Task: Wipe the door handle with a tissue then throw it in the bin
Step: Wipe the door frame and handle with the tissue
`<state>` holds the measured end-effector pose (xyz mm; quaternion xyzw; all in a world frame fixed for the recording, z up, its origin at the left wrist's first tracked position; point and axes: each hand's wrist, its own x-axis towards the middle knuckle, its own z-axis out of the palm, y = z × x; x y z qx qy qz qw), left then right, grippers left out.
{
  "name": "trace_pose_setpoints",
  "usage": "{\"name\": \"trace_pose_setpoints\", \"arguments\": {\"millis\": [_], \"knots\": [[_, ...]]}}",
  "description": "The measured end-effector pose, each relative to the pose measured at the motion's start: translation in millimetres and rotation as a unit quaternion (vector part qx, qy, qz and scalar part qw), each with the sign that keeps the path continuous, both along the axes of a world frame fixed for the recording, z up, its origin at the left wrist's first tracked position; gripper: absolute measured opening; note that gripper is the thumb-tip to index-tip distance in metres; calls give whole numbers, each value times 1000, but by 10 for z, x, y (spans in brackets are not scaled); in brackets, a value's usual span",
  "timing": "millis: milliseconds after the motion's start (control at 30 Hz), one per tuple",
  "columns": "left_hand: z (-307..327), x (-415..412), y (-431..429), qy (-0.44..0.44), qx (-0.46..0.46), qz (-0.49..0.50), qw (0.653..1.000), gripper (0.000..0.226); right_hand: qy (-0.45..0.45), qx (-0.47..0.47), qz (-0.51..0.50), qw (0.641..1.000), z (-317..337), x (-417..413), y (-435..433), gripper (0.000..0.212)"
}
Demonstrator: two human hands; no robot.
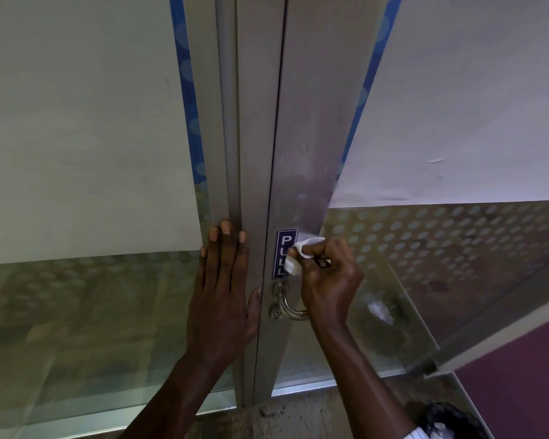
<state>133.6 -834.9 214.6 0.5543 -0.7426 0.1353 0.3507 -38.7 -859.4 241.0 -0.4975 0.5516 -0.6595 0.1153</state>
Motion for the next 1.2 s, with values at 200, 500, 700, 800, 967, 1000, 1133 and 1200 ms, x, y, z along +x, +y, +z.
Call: {"name": "trace_pose_setpoints", "arguments": {"millis": [200, 500, 700, 800, 967, 1000, 1133, 1200], "knots": [[-1, 28, 13, -2, 8, -8, 1000, 106, -32, -15, 1, 999, 210, -34, -44, 19], [15, 23, 21, 4, 14, -12, 1000, 112, 13, 72, -18, 997, -118, -37, -9, 24], [18, 18, 19, 6, 8, -16, 1000, 107, 0, -23, -5, 1000, 328, -48, -75, 19], [16, 10, 12, 7, 7, -13, 1000, 108, 12, 9, -5, 1000, 192, -41, -57, 21], [24, 2, 15, 8, 7, -12, 1000, 108, 39, 98, -5, 994, -80, -61, -9, 27], [24, 2, 16, 7, 8, -12, 1000, 108, 42, 87, -6, 995, -24, -68, -11, 25], [9, 11, 8, 6, 9, -13, 1000, 111, 57, -28, -15, 998, 334, -86, -18, 13], [1, 14, 1, 7, 9, -14, 1000, 113, 92, -52, -32, 994, 345, -86, -33, 12]]}}
